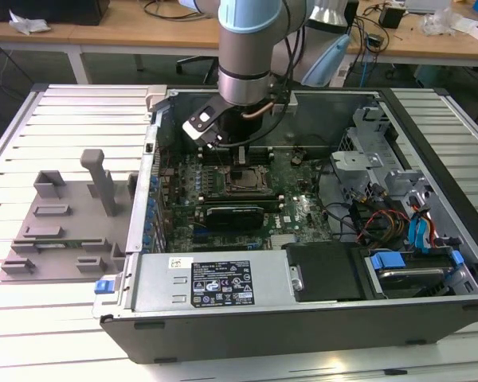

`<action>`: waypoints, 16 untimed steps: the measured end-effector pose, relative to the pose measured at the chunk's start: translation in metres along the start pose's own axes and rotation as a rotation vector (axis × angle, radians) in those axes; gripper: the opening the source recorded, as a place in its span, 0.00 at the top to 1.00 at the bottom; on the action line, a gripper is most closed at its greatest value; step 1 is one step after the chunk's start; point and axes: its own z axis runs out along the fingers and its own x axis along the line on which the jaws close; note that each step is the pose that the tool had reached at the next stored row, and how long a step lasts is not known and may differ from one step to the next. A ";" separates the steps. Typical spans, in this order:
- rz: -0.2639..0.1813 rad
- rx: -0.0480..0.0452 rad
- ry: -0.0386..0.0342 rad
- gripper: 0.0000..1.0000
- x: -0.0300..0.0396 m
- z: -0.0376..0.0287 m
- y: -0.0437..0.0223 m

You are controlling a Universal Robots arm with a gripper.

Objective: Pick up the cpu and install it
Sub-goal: 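Close the cpu cover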

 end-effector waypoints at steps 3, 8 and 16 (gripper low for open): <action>0.000 0.0002 -0.0003 0.89 0.0000 0.0009 -0.0004; 0.000 -0.0004 0.0003 0.89 -0.0001 -0.0005 0.0030; 0.000 0.0000 0.0000 0.89 -0.0006 -0.0119 0.0089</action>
